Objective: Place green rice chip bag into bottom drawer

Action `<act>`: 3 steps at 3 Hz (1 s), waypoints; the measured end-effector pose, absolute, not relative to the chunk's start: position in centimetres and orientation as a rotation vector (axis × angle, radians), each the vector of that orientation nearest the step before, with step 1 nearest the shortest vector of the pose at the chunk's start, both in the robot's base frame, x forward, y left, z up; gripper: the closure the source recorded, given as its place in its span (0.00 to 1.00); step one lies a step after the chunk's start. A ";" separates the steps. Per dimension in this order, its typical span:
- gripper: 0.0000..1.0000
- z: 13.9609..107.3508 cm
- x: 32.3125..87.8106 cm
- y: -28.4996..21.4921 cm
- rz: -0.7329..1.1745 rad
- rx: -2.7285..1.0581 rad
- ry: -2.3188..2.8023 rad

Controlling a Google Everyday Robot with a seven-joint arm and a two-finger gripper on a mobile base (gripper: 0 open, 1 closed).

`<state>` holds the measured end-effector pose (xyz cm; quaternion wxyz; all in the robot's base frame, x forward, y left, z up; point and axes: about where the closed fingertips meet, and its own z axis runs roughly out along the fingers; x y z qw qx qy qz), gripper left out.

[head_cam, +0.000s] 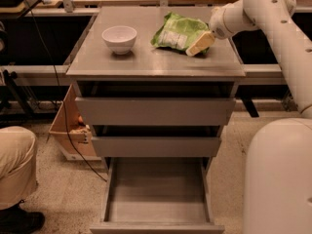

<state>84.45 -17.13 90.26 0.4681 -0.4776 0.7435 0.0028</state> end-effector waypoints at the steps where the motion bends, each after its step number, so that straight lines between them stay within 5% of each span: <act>1: 0.00 89.7 86.1 -17.8 0.055 -1.085 1.834; 2: 0.14 88.8 86.9 -17.3 0.124 -1.039 1.867; 3: 0.37 87.8 86.5 -16.1 0.234 -1.019 1.911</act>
Offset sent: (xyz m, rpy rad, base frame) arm 0.0491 -0.0060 -0.0124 0.2045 0.1346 -0.0659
